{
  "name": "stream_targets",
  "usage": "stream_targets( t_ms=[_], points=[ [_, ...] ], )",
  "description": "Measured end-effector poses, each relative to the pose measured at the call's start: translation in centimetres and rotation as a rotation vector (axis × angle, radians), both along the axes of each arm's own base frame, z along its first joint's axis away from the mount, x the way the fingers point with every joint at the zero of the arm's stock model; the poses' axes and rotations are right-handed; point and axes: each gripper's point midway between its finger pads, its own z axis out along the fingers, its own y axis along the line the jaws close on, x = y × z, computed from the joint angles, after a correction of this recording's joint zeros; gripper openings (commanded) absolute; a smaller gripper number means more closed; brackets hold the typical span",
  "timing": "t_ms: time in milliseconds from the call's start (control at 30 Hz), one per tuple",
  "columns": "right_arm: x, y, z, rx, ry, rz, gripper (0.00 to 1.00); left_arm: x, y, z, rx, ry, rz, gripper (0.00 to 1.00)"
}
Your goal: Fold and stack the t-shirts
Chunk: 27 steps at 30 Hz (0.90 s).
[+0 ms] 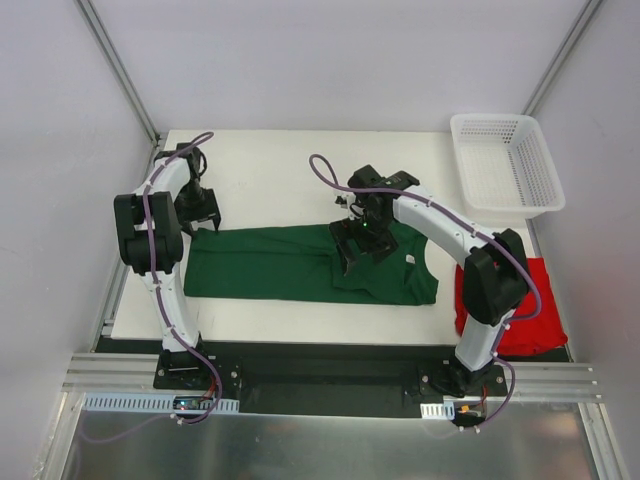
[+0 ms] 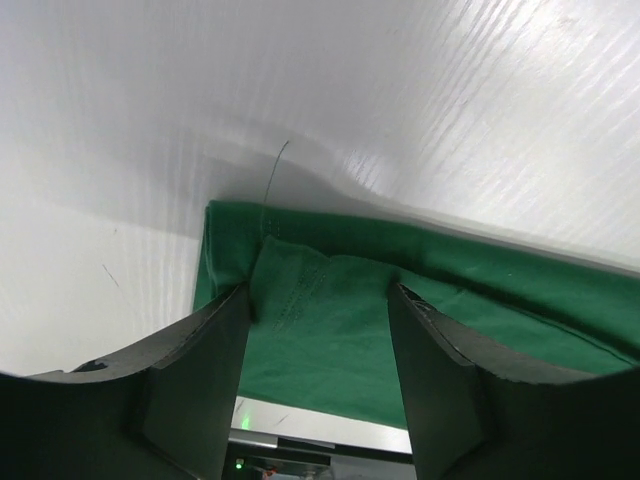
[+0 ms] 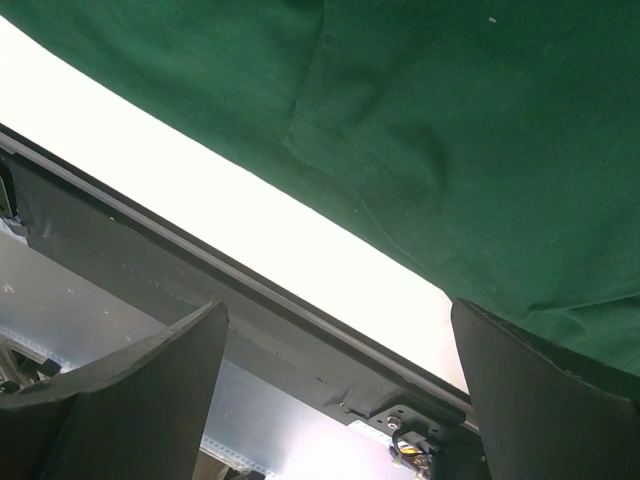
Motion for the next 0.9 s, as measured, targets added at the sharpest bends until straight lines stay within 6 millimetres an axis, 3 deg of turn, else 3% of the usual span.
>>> stream_targets(
  t_ms=[267,600,667,767,900],
  points=[
    [0.0,0.0,-0.4,-0.005,0.013,0.006,0.96,-1.8,-0.1,-1.2,-0.003,0.059,0.000,0.52],
    [-0.1,0.0,-0.6,-0.011,0.026,0.007,0.96,-3.6,0.3,-1.5,0.027,0.093,0.002,0.63],
    [-0.1,0.1,-0.8,-0.014,0.030,0.007,0.96,-4.0,0.5,-1.5,0.040,0.100,0.004,0.56],
    [0.0,0.1,-0.9,-0.016,0.034,0.008,0.96,-4.4,0.5,-1.3,0.045,0.102,0.010,0.30],
    [0.0,0.1,-1.0,-0.017,0.037,0.010,0.96,-4.9,0.5,-1.2,0.046,0.106,0.012,0.23]
  ],
)
